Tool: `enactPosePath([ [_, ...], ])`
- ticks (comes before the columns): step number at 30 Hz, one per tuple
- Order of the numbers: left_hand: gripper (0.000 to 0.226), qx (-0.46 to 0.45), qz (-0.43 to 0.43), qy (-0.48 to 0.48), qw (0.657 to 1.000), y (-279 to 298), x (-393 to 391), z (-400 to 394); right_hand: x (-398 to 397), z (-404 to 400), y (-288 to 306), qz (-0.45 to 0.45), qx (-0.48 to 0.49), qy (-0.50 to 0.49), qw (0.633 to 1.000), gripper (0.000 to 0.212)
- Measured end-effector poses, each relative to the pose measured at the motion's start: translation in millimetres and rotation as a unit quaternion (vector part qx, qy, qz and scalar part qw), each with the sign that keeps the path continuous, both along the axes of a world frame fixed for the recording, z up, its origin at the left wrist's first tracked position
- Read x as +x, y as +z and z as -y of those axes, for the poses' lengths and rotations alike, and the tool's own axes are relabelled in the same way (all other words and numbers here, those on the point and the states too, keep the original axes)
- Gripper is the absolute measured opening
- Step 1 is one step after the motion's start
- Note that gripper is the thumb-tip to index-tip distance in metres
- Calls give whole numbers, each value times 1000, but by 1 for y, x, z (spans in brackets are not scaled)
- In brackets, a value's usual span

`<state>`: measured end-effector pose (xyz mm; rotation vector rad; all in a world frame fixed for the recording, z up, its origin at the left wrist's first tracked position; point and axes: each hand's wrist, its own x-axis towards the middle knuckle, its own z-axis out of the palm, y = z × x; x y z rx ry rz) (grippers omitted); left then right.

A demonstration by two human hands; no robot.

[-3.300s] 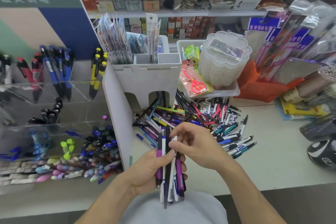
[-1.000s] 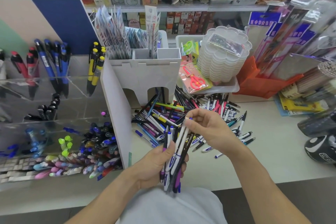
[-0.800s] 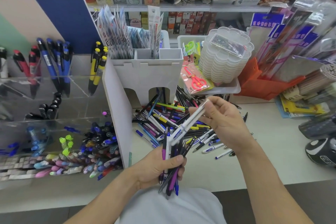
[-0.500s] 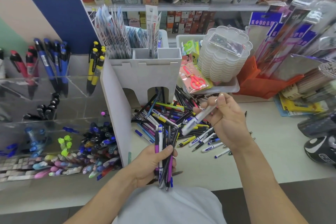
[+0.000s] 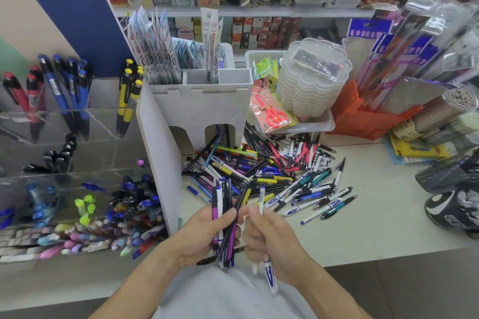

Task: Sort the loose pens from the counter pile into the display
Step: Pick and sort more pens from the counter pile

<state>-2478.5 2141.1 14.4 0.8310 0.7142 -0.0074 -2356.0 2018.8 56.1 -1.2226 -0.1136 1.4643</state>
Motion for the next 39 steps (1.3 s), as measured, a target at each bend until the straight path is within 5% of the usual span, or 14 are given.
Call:
enactPosePath([
  [2, 27, 9, 15, -8, 1000, 2, 2, 2, 19, -14, 8, 168, 0, 20, 986, 16],
  [4, 31, 24, 22, -24, 999, 3, 3, 3, 38, -32, 16, 353, -14, 69, 933, 23],
  [6, 36, 27, 28, -50, 998, 6, 3, 4, 52, -48, 22, 438, -30, 157, 884, 29],
  [10, 30, 16, 38, -70, 997, 8, 3, 6, 68, -68, 34, 434, -24, 299, 850, 11],
  [14, 27, -9, 41, -68, 997, 7, 3, 5, 74, -74, 33, 427, -4, 319, 846, 6],
  [20, 34, -38, 39, -78, 995, 4, 5, 4, 77, -74, 28, 408, 39, 255, 876, 7],
  [25, 37, -48, 32, -67, 996, -1, 4, 5, 95, -77, 34, 341, 57, 50, 937, 24],
  [32, 24, -9, 30, -102, 994, -2, 7, 5, 84, -74, 20, 461, 87, 97, 878, 43],
  [37, 41, 12, 24, -88, 996, -2, 8, 5, 75, -72, 31, 423, 129, -121, 889, 36],
  [39, 41, 23, 24, -85, 996, -4, 6, 4, 79, -69, 34, 415, 108, -103, 898, 36],
])
